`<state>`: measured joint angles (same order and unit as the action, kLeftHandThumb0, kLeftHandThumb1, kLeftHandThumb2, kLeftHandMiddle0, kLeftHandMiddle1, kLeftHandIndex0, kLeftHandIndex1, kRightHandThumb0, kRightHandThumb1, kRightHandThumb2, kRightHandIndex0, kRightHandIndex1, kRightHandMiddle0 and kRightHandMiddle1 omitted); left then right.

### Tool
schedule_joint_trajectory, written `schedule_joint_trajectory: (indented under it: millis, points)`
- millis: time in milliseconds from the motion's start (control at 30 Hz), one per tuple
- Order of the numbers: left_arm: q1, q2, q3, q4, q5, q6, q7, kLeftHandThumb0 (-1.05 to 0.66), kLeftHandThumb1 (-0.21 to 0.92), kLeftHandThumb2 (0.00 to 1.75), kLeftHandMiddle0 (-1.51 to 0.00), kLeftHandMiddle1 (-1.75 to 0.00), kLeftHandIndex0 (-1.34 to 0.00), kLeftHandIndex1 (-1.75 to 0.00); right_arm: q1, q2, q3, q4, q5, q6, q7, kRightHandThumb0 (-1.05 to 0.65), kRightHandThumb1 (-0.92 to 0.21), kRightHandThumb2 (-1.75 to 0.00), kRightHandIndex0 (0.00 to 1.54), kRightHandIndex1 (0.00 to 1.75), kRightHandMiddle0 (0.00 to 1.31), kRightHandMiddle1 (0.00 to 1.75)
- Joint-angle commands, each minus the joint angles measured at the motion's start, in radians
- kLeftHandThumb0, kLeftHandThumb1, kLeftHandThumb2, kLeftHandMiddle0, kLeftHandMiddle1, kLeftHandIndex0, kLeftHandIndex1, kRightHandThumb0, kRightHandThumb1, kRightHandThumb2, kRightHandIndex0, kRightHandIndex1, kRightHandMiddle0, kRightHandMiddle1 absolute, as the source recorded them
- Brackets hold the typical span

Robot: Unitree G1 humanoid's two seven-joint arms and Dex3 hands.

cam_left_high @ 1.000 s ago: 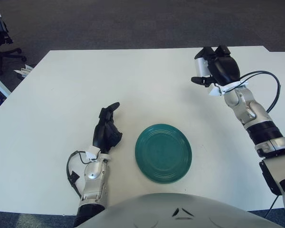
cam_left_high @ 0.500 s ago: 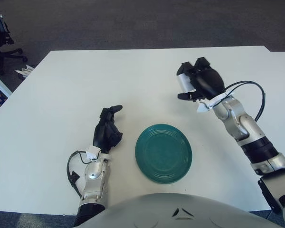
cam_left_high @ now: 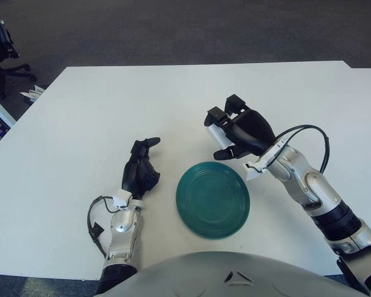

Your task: Put the charger into the plate.

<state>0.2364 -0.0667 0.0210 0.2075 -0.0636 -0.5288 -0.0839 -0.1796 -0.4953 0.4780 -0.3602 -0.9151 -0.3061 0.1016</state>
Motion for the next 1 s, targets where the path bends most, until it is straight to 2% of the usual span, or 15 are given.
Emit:
schedule_joint_trajectory:
  millis: [0,133,333,633,967]
  points:
    - [0.04,-0.01,-0.003,0.118,-0.022,0.038,-0.016,-1.05,0.92,1.09,-0.1,0.0,-0.13,-0.95,0.009,0.003,-0.001,-0.021,-0.016,-0.022,0.01,-0.46,-0.74,-0.84,1.27,1.75,1.0,1.75]
    - [0.039,-0.006,-0.001,0.118,-0.03,0.048,-0.025,-1.05,0.92,1.11,-0.08,0.0,-0.11,-0.91,0.026,0.011,0.014,-0.02,-0.034,-0.043,0.026,-0.46,-0.73,-0.85,1.3,1.75,1.04,1.75]
    - [0.042,-0.015,0.0,0.122,-0.024,0.035,-0.015,-1.05,0.92,1.1,-0.09,-0.01,-0.16,-0.94,0.068,0.018,0.038,-0.017,-0.054,-0.077,0.017,-0.47,-0.73,-0.86,1.32,1.75,1.06,1.75]
    - [0.042,-0.023,-0.008,0.119,0.018,0.022,0.021,-1.05,0.92,1.1,-0.09,0.0,-0.16,-0.94,0.086,0.002,0.038,0.002,-0.018,-0.142,0.063,-0.49,-0.75,-0.85,1.32,1.75,1.04,1.75]
    - [0.043,-0.03,-0.014,0.108,0.017,0.025,0.033,-1.05,0.92,1.09,-0.11,-0.01,-0.25,-1.04,0.124,-0.004,0.031,-0.014,-0.04,-0.164,0.074,-0.5,-0.75,-0.86,1.33,1.75,1.05,1.75]
